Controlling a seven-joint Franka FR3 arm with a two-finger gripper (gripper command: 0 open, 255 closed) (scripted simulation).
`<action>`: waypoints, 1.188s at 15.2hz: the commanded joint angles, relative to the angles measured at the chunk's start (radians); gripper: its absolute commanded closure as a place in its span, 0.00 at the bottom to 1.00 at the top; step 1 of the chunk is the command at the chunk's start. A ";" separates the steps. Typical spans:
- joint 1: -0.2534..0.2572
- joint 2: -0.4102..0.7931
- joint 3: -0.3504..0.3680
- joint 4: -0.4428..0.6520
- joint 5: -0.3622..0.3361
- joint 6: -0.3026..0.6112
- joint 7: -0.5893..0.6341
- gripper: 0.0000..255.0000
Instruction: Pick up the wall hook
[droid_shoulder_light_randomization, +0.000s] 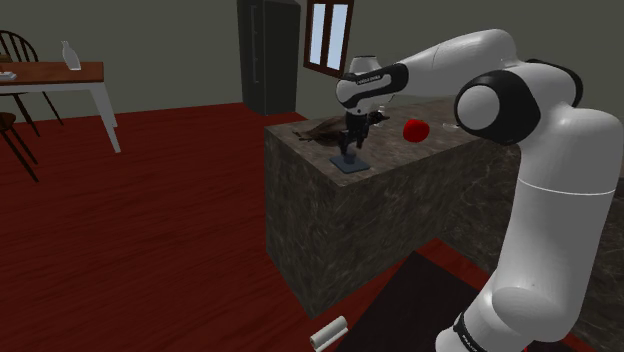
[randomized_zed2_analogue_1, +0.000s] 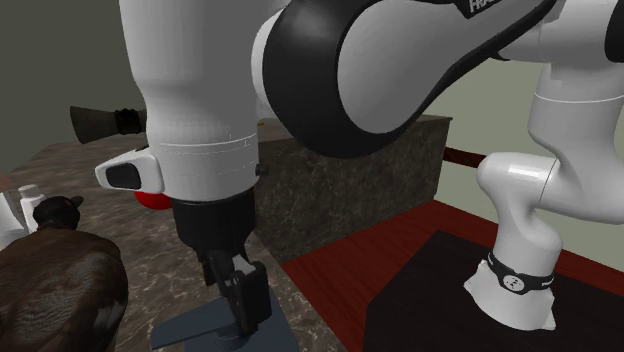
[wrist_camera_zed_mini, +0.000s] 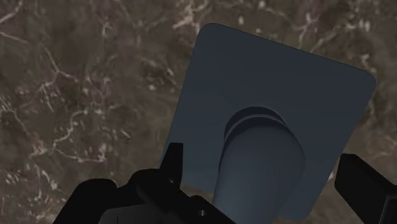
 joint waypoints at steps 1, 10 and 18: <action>0.001 0.005 0.001 -0.021 0.002 0.026 0.001 0.00; 0.001 0.006 0.002 -0.027 0.002 0.034 0.002 1.00; 0.002 -0.009 -0.001 0.019 -0.003 -0.028 0.002 1.00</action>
